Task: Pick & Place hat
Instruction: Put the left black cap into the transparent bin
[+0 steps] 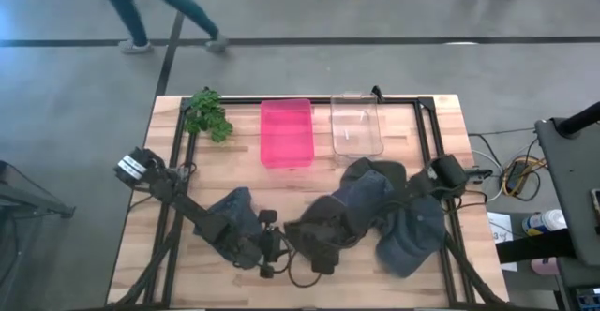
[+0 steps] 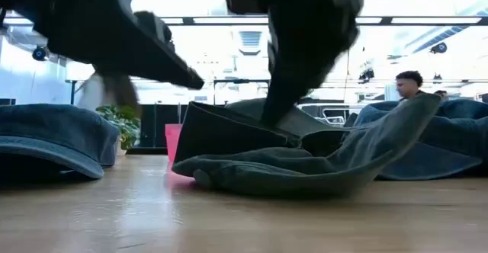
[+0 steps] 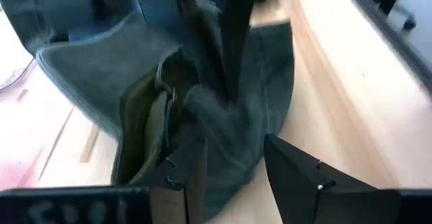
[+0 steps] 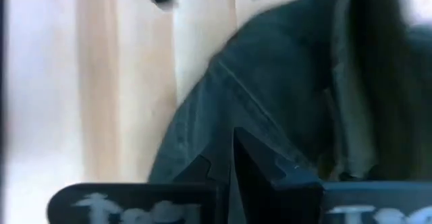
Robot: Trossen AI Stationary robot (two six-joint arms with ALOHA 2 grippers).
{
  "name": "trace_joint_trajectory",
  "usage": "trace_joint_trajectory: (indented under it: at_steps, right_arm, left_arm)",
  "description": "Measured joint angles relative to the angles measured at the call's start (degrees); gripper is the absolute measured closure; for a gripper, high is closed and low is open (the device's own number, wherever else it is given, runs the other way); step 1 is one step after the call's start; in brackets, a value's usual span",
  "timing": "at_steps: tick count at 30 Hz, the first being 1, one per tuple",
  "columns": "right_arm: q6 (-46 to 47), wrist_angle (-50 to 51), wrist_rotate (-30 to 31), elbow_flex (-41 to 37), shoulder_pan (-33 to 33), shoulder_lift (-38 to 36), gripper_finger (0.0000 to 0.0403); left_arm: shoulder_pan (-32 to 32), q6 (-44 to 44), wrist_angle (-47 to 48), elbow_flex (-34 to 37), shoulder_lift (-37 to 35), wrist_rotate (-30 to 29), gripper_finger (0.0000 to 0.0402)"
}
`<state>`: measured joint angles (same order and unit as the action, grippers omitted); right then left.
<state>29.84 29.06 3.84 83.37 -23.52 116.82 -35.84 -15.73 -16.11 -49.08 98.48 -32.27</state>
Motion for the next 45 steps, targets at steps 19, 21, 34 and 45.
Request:
trace_joint_trajectory:
  at_steps: [19,21,34,45]
  right_arm:
    - [0.18,2.44,6.67,-3.44,3.16,0.01,0.0390]
    - [0.19,5.82,8.06,-3.38,3.12,-0.22,0.0390]
    - [-4.25,12.00,10.96,-3.23,4.51,-3.45,0.0390]
    - [-13.83,13.66,-1.72,-3.42,3.08,-16.91,0.0390]
  left_arm:
    - [2.49,-3.49,-14.10,-6.28,20.26,3.25,0.0259]
    - [2.20,-7.86,-14.81,-6.60,20.85,6.28,0.0259]
    - [-1.87,-11.55,-10.76,-6.14,18.32,5.81,0.0259]
    - [-0.86,-2.67,-7.73,-5.99,15.31,3.14,0.0259]
